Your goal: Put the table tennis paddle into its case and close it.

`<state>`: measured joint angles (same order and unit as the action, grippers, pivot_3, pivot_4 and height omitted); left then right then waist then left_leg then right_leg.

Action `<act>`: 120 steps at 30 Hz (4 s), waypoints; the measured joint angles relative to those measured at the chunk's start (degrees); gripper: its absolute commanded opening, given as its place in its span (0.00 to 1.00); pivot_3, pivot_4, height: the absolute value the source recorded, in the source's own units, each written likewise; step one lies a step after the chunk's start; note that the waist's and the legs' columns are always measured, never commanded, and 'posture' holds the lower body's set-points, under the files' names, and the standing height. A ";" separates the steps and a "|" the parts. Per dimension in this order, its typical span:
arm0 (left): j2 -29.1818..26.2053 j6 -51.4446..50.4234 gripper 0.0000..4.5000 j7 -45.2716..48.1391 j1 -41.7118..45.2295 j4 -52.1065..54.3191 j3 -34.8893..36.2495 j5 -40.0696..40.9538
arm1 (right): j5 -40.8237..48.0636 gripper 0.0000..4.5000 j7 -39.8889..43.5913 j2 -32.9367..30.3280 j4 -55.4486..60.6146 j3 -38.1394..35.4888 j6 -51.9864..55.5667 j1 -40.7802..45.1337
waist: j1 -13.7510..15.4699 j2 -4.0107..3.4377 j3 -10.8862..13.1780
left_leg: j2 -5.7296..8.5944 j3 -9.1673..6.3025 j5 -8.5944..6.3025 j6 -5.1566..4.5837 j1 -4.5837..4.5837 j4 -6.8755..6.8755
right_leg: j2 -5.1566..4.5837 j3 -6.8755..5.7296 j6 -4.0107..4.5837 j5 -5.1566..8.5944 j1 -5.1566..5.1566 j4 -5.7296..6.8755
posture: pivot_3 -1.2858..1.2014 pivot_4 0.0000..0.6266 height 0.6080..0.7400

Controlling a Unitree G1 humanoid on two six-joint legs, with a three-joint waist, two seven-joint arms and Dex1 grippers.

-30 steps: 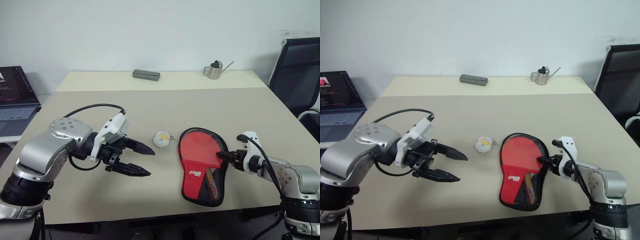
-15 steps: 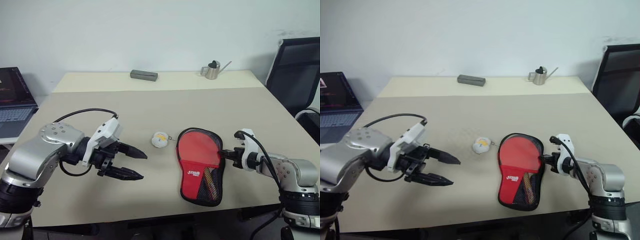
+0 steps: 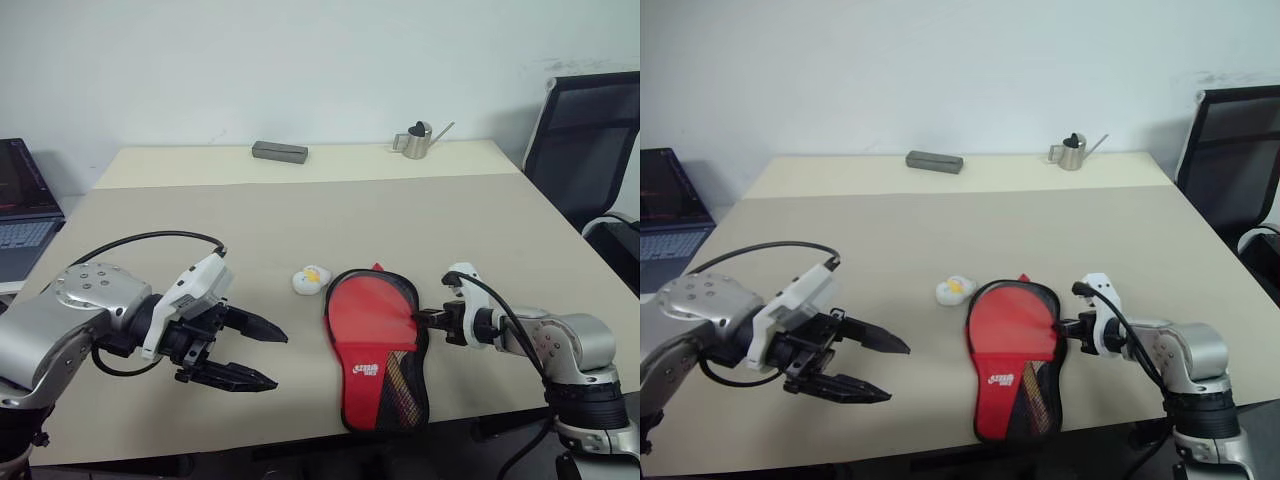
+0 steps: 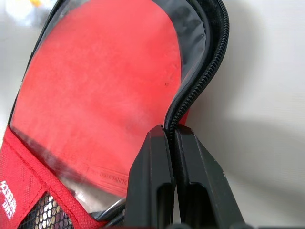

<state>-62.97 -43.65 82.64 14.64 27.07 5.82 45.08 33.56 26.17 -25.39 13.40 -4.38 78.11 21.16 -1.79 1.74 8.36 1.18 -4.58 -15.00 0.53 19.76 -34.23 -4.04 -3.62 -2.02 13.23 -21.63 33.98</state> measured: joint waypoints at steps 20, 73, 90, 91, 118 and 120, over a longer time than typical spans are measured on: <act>-0.01 0.48 0.70 -0.99 0.25 -0.59 -0.36 -0.24 | 1.75 0.11 -1.87 0.22 6.63 -4.95 0.15 -7.65 | 2.13 0.10 -0.42 | 0.20 -0.18 -0.17 0.29 0.02 0.01 | 0.02 -0.06 0.30 0.21 0.19 -0.22 | 0.52 0.24 1.00; 12.55 5.42 0.70 -24.84 8.99 -20.50 -7.85 -19.10 | -19.74 0.99 19.88 5.12 -18.99 20.16 -54.01 1.27 | 1.82 0.04 -0.28 | 0.17 -0.16 -0.15 0.34 -0.40 -0.21 | 0.00 0.23 0.14 0.10 0.29 0.09 | 0.52 0.24 1.00; 24.82 25.26 0.99 -23.00 28.32 -51.38 -20.70 -38.60 | -21.12 1.00 17.44 7.96 -16.25 19.61 -53.72 -1.64 | 1.70 0.19 -0.41 | 0.20 -0.07 -0.16 0.35 -0.38 -0.28 | 0.04 0.22 -0.06 -0.02 0.35 0.15 | 0.52 0.24 1.00; 25.76 27.17 0.99 -22.20 29.07 -52.88 -20.87 -38.99 | -21.14 1.00 17.41 8.03 -16.25 19.62 -53.66 -1.61 | 1.68 0.20 -0.42 | 0.20 -0.07 -0.16 0.35 -0.38 -0.28 | 0.03 0.22 -0.06 -0.02 0.36 0.15 | 0.52 0.24 1.00; 39.50 57.90 0.64 -19.42 40.37 -85.70 -26.76 -55.03 | -21.04 1.00 11.34 10.25 -11.76 17.48 -50.39 -5.07 | 1.78 0.34 -0.76 | 0.19 -0.16 -0.16 0.31 -0.26 -0.62 | 0.05 0.03 -0.38 -0.20 0.45 0.18 | 0.52 0.24 1.00; 39.44 57.89 0.48 -19.41 40.35 -85.95 -26.76 -55.25 | -20.97 1.00 11.04 10.03 -10.86 17.33 -49.75 -5.64 | 1.75 0.33 -0.76 | 0.18 -0.16 -0.16 0.31 -0.26 -0.63 | 0.05 0.03 -0.43 -0.23 0.45 0.18 | 0.52 0.24 1.00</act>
<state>-23.53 14.24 63.22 55.00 -58.88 -20.93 -10.17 12.59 37.21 -15.35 2.54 12.96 28.36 15.53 -0.04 2.08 7.59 1.36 -4.73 -15.16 0.83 19.51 -34.85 -3.99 -3.59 -2.45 13.00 -21.18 34.16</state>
